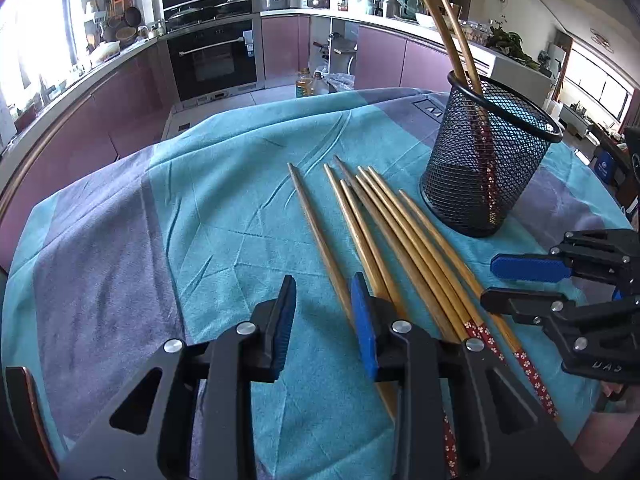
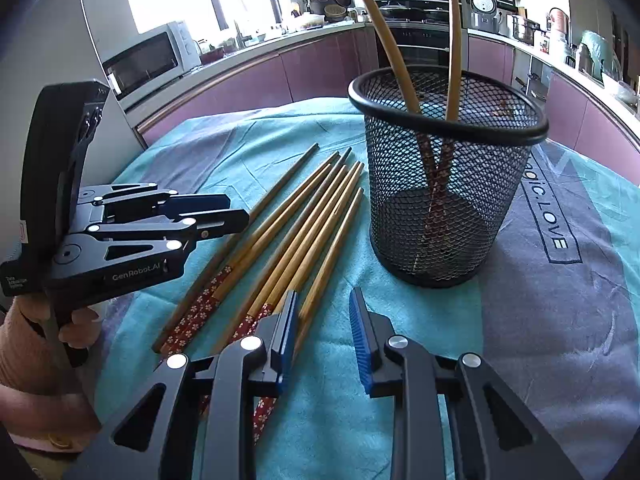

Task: Organize utensils
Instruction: 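Grasp another chopstick with the left tool while the right tool grasps one too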

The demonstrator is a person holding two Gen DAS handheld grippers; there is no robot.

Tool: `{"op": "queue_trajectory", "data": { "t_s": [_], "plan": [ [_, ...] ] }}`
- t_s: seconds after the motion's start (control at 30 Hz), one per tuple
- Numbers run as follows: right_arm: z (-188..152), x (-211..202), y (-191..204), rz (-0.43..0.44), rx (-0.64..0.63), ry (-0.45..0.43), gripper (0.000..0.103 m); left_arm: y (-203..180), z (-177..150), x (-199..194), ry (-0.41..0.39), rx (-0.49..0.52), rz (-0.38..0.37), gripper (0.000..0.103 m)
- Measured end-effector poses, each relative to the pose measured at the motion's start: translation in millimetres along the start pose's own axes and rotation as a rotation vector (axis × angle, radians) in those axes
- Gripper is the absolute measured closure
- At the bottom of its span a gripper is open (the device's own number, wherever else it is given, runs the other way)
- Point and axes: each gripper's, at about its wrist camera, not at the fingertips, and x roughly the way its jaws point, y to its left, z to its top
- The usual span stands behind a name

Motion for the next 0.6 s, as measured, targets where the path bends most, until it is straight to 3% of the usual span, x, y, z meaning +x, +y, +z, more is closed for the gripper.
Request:
{"op": "queue_trajectory", "data": {
  "t_s": [0.3, 0.47, 0.6],
  "plan": [
    [4.9, 6.8, -3.4, -0.012, 0.028, -0.001, 0.087, -3.9, 10.1, 15.5, 0.029, -0.003, 0.005, 0.079],
    [5.7, 7.9, -9.5, 0.014, 0.070, -0.006, 0.090, -4.9, 12.9, 20.1, 0.026, -0.021, 0.006, 0.091],
    [3.8, 6.9, -16.7, 0.039, 0.111, -0.014, 0.095, -2.1, 13.0, 20.6, 0.021, -0.063, -0.001, 0.092]
  ]
}}
